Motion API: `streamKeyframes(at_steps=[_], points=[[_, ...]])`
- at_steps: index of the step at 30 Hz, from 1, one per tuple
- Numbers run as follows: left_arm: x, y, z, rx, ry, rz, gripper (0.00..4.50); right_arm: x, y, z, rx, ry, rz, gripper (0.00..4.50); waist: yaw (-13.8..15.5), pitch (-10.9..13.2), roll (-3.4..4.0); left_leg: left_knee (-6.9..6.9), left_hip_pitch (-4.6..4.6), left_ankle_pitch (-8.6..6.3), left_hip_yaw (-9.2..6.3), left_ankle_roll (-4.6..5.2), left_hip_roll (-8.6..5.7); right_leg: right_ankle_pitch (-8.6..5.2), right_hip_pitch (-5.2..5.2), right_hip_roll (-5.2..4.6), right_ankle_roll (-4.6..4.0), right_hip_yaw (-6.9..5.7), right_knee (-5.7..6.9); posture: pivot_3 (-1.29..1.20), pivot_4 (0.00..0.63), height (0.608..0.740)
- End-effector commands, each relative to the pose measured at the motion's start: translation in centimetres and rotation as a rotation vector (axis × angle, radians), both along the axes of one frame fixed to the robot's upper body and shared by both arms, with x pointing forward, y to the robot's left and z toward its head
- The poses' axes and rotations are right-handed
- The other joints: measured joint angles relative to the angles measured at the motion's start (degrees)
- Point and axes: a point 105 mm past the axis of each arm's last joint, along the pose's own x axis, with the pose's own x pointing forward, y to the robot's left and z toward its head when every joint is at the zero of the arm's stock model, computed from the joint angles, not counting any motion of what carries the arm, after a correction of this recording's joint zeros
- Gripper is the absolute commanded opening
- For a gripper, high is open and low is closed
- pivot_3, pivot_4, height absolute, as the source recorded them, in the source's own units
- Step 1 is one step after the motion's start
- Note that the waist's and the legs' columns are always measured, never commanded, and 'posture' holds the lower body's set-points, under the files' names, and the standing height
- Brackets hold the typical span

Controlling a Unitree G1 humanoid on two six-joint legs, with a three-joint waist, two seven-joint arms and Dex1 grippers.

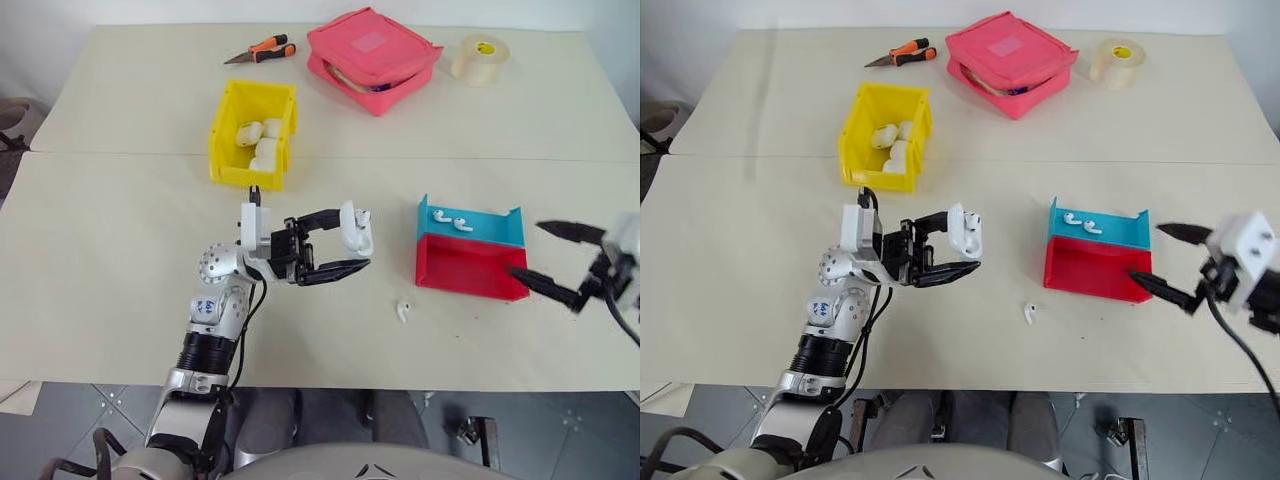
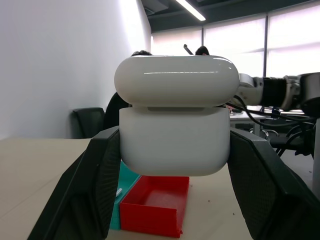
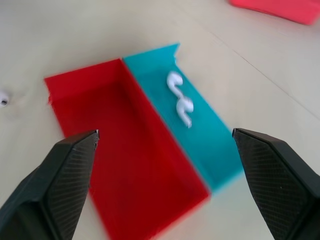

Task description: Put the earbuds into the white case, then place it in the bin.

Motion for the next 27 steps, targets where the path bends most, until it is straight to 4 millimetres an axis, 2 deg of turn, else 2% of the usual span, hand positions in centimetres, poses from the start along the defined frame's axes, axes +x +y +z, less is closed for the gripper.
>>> streamKeyframes(at_steps=[1, 4, 10, 14, 18, 27], points=[[-0.1, -0.4, 0.3, -0.02, -0.028, 0.005, 2.8, 2.6, 0.4, 0.2, -0.122, 0.111, -0.01, 4.47, 0.0, 0.0, 0.0, 0.02, -0.01, 0.0, -0.01, 0.0, -0.01, 0.01, 0.0, -0.01, -0.01, 0.0, -0.02, 0.0, 0.15, 0.74], [0.0, -0.7, 0.3, -0.029, -0.031, 0.007, 2.8, 5.0, 0.5, 0.6, -0.177, 0.162, -0.053, 4.47, 0.2, 0.0, -0.01, 0.02, -0.14, 0.0, -0.18, 0.0, -0.04, 0.01, -0.02, -0.03, -0.02, -0.11, -0.11, 0.0, 0.15, 0.74], [-0.1, -0.9, 0.2, -0.042, -0.035, 0.011, 2.8, 8.1, 1.8, 1.1, -0.241, 0.221, -0.036, 4.47, -0.1, 0.0, 0.0, -0.01, -0.37, 0.0, -0.3, 0.0, -0.1, 0.02, -0.18, -0.08, -0.02, -0.25, -0.18, 0.0, 0.15, 0.74], [-0.3, -1.1, 0.3, -0.054, -0.036, 0.022, 2.8, 10.2, 2.5, 0.3, -0.343, 0.221, 0.002, 4.47, -0.2, 0.0, 0.0, 0.03, -0.37, 0.01, -0.27, -0.01, -0.09, 0.02, -0.19, -0.07, -0.02, -0.27, -0.13, 0.0, 0.15, 0.74], [-0.3, -1.0, 0.4, -0.058, -0.039, 0.035, 2.8, 11.1, 3.4, -0.1, -0.365, 0.23, 0.051, 4.47, -0.2, 0.0, 0.0, 0.02, -0.37, 0.01, -0.29, -0.02, -0.09, 0.02, -0.19, -0.07, -0.02, -0.28, -0.12, 0.0, 0.15, 0.74], [-0.2, -0.5, 0.5, -0.063, -0.041, 0.071, 2.8, 11.3, 2.8, -1.4, -0.478, 0.282, 0.111, 4.47, -0.5, 0.0, 0.0, 0.04, -0.38, 0.02, -0.29, -0.03, -0.09, 0.02, -0.2, -0.07, -0.02, -0.31, -0.11, 0.0, 0.15, 0.74]])
